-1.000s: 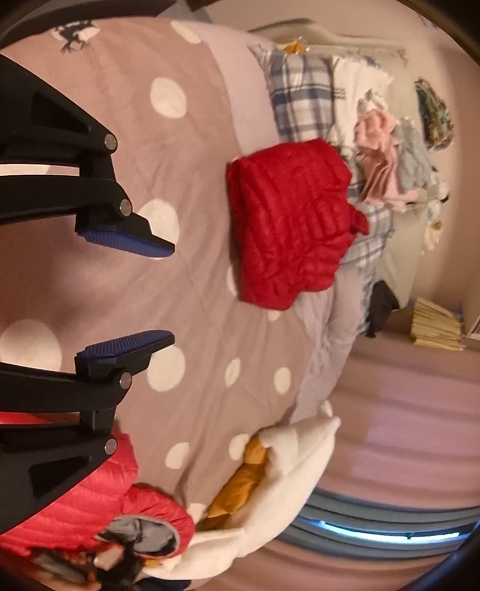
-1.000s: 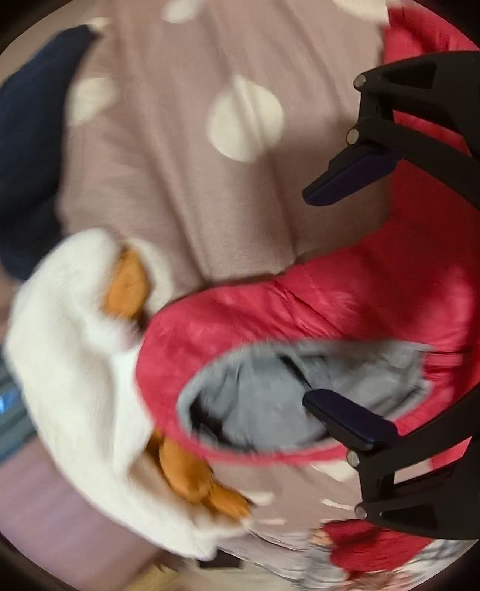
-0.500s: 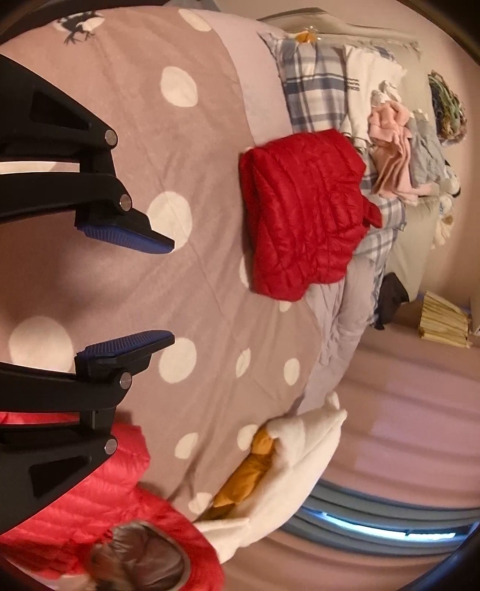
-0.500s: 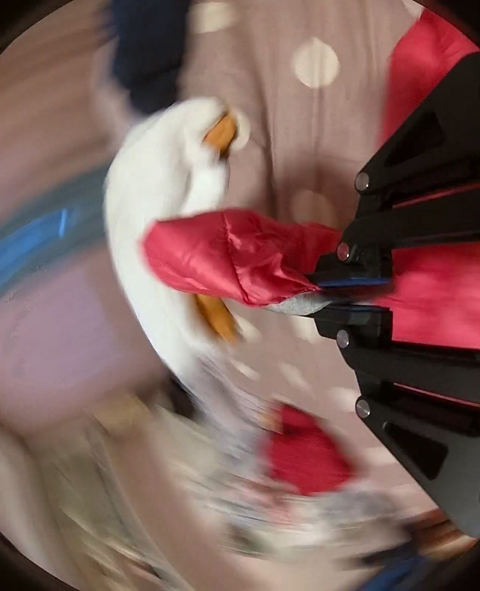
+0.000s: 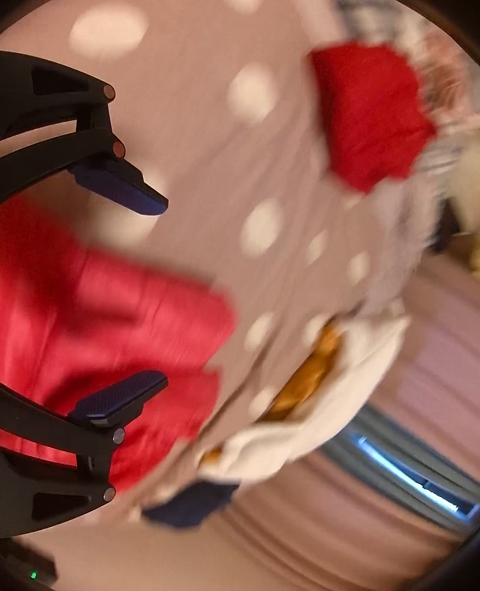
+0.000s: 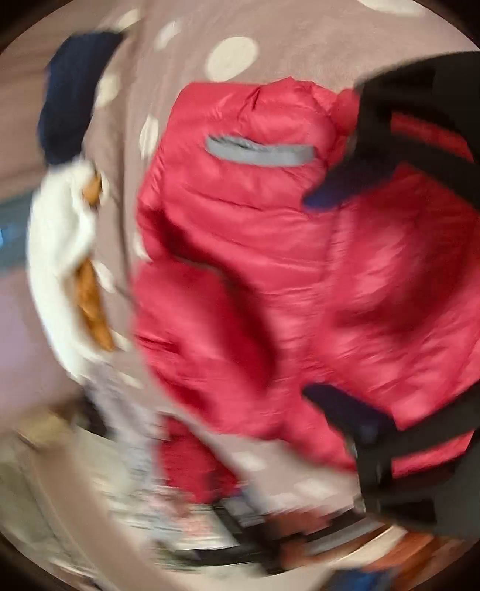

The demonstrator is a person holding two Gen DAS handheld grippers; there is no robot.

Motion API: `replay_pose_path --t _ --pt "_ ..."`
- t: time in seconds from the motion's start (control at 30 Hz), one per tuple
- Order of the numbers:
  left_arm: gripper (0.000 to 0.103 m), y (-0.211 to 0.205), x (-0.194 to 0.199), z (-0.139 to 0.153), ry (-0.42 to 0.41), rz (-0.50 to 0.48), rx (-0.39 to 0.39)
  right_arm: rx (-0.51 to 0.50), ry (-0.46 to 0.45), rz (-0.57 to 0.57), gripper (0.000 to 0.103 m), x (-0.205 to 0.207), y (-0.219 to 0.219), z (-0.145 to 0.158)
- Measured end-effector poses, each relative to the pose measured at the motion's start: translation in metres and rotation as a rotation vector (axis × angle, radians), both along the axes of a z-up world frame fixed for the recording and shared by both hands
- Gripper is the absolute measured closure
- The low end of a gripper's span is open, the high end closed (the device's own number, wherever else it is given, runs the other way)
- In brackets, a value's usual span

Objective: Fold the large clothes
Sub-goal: 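Grasp the jacket hood with the right gripper and fold it toward the hem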

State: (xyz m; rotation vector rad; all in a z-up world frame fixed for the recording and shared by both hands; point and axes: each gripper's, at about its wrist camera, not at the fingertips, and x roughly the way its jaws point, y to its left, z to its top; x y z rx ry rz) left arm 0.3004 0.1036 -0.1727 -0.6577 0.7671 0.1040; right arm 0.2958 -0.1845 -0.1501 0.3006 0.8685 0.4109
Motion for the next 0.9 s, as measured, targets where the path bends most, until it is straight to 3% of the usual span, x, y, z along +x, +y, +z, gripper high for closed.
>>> replay_pose_path --t 0.07,0.1,0.17,0.2,0.23,0.27,0.3,0.37,0.43,0.5,0.57,0.6,0.7,0.8,0.9 --pt "0.017 -0.013 0.023 -0.013 0.013 -0.103 -0.152 0.154 0.043 -0.052 0.004 0.014 -0.003 0.002" --pt "0.018 -0.025 0.038 -0.020 0.065 -0.161 -0.165 0.207 0.053 -0.056 0.004 0.014 0.005 0.001" --pt "0.029 -0.057 0.064 -0.031 0.120 -0.255 -0.073 0.322 0.073 -0.122 0.006 0.034 0.011 -0.007" --pt "0.052 -0.071 0.072 -0.035 0.129 -0.282 0.005 0.339 0.094 -0.144 0.012 0.040 0.015 -0.013" --pt "0.066 -0.085 0.076 -0.037 0.147 -0.287 0.094 0.349 0.139 -0.172 0.051 0.051 0.022 -0.021" --pt "0.072 -0.095 0.075 -0.036 0.140 -0.301 0.141 0.339 0.161 -0.186 0.098 0.058 0.029 -0.025" --pt "0.081 -0.101 0.072 -0.034 0.121 -0.325 0.170 0.321 0.180 -0.183 0.095 0.061 0.036 -0.029" --pt "0.083 -0.104 0.063 -0.029 0.090 -0.352 0.176 0.266 0.128 -0.191 0.095 0.052 0.036 -0.027" --pt "0.083 -0.100 0.051 -0.033 0.107 -0.351 0.121 0.180 0.050 -0.198 0.095 0.038 0.036 -0.015" --pt "0.083 -0.097 0.042 -0.041 0.117 -0.348 0.082 0.155 0.046 -0.201 0.095 0.033 0.030 -0.014" --pt "0.083 -0.104 0.031 -0.045 0.097 -0.351 0.144 0.150 0.057 -0.204 0.095 0.033 0.028 -0.019" --pt "0.084 -0.112 0.025 -0.044 0.087 -0.356 0.213 0.130 0.069 -0.207 0.095 0.037 0.030 -0.023" --pt "0.083 -0.123 0.013 -0.049 0.068 -0.363 0.316 0.044 0.067 -0.228 0.095 0.032 0.033 -0.033" --pt "0.081 -0.120 0.011 -0.066 0.037 -0.347 0.325 -0.043 0.065 -0.223 0.096 0.025 0.023 -0.052" --pt "0.080 -0.128 0.010 -0.074 0.016 -0.325 0.377 -0.033 0.052 -0.243 0.096 0.028 0.019 -0.077"
